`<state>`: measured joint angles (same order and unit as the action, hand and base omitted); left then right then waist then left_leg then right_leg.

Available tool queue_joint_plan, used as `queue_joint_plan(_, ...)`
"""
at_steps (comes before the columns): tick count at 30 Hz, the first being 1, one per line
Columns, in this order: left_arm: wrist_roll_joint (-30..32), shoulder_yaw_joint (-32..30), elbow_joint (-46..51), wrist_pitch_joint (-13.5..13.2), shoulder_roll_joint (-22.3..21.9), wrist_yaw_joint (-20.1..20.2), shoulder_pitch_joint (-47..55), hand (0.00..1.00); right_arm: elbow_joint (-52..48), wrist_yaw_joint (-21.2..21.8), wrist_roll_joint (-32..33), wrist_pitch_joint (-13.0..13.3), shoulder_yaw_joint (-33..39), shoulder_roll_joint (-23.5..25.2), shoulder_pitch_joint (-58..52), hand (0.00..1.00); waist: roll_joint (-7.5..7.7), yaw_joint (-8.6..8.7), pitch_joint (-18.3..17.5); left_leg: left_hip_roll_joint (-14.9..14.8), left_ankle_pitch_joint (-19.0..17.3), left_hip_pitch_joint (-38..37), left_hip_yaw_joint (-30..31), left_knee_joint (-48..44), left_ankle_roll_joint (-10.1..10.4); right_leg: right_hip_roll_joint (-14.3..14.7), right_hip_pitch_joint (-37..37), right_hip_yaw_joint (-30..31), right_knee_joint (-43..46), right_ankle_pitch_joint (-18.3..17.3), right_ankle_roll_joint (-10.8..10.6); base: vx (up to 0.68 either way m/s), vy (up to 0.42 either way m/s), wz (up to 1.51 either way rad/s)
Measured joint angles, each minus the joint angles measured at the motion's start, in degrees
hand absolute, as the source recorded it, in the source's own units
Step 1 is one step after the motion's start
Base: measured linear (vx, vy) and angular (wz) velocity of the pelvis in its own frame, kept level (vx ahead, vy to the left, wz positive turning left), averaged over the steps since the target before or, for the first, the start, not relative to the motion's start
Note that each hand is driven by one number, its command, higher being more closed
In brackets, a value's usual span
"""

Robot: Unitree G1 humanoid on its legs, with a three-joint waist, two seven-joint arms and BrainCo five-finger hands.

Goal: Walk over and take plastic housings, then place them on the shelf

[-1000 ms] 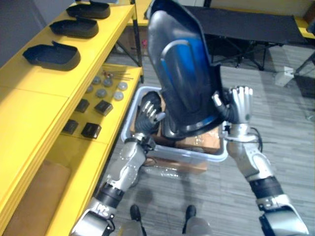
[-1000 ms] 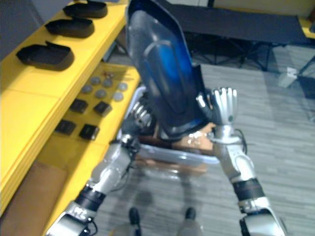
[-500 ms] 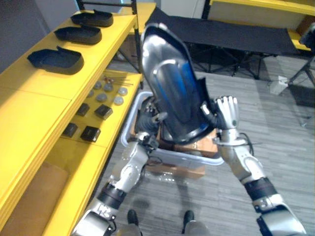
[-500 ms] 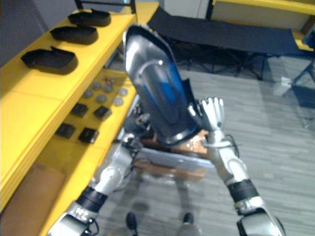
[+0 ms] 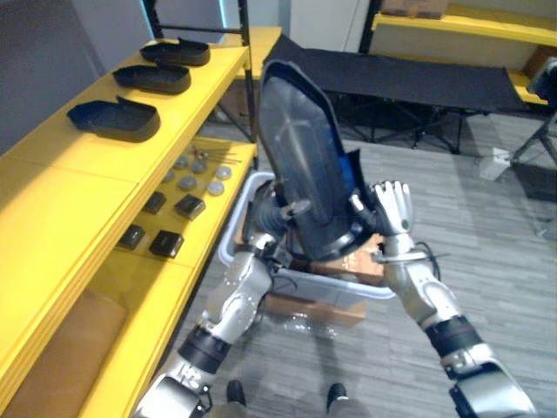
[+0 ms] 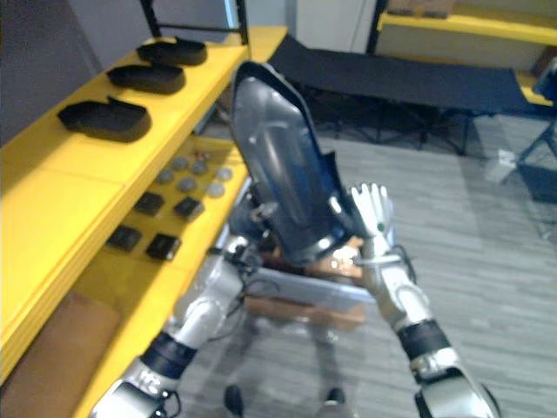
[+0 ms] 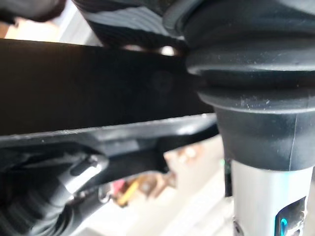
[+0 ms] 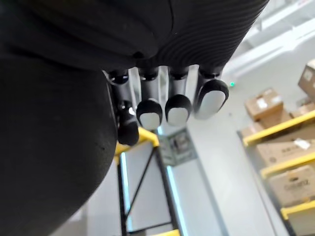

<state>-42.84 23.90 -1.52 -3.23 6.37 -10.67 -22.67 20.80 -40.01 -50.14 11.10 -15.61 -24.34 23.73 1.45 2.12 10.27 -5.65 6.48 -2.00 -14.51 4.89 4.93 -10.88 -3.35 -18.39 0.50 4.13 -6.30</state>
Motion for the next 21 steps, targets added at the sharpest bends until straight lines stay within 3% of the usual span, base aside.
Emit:
queue_joint_plan(2, 5.74, -0.07, 0.03, 0.24, -0.04, -2.96, 0.76, 0.0, -0.02, -0.01, 0.0, 0.38, -0.8, 0.22, 0.0, 1.0, 0.0, 0.02, 0.0, 0.0, 0.07, 0.02, 0.07, 0.0, 0.02, 0.01, -0.04, -0.08, -0.07, 0.09, -0.01, 0.0, 0.0, 0.0)
queue_joint_plan(5, 8.25, -0.41, 0.03, 0.24, -0.05, -3.45, 2.12, 0.0, -0.07, -0.17, 0.0, 1.19, -1.16, 0.5, -0.04, 1.0, 0.0, -0.16, 0.0, 0.01, 0.08, 0.02, 0.31, 0.0, 0.02, 0.01, -0.24, -0.33, -0.15, 0.09, -0.01, -0.01, 0.007, 0.04)
queue_joint_plan(6, 9.56, -0.6, 0.02, 0.24, -0.05, -3.6, 2.74, 1.0, -0.23, -0.19, -0.05, 1.64, -1.16, 0.51, -0.08, 1.0, 0.0, -0.33, 0.0, 0.0, 0.08, 0.04, 0.33, 0.01, 0.02, 0.03, -0.24, -0.34, -0.17, 0.09, -0.01, 0.0, 0.0, 0.0)
queue_joint_plan(9, 10.53, -0.73, 0.02, 0.24, -0.05, -4.26, 3.18, 1.0, -0.77, -0.2, -0.02, 1.93, -1.11, 0.57, -0.42, 1.0, 0.0, -1.2, 0.0, 0.0, 0.08, 0.05, 0.38, 0.01, 0.02, 0.05, -0.24, -0.36, -0.16, 0.09, -0.01, 0.0, 0.0, 0.0)
queue_joint_plan(16, 12.67, -2.95, -0.12, -0.65, -0.04, -6.07, 5.33, 1.0, -5.15, -0.72, -0.01, 2.87, -1.12, 1.64, -1.32, 1.0, 0.0, -1.26, 0.0, 0.1, 0.12, -0.01, 0.36, 0.02, 0.05, 0.0, -0.22, -0.48, -0.03, 0.09, -0.01, 0.0, 0.0, 0.0)
queue_joint_plan(21, 12.2, -3.32, 0.01, -5.14, -0.14, -6.32, 6.36, 1.0, -8.38, -1.66, 0.0, 4.24, -1.14, 3.23, -2.67, 1.0, 0.0, -1.23, 0.0, 0.1, 0.14, -0.03, 0.1, 0.04, 0.05, -0.02, 0.1, -0.45, 0.16, 0.08, -0.01, -0.01, 0.003, -0.02)
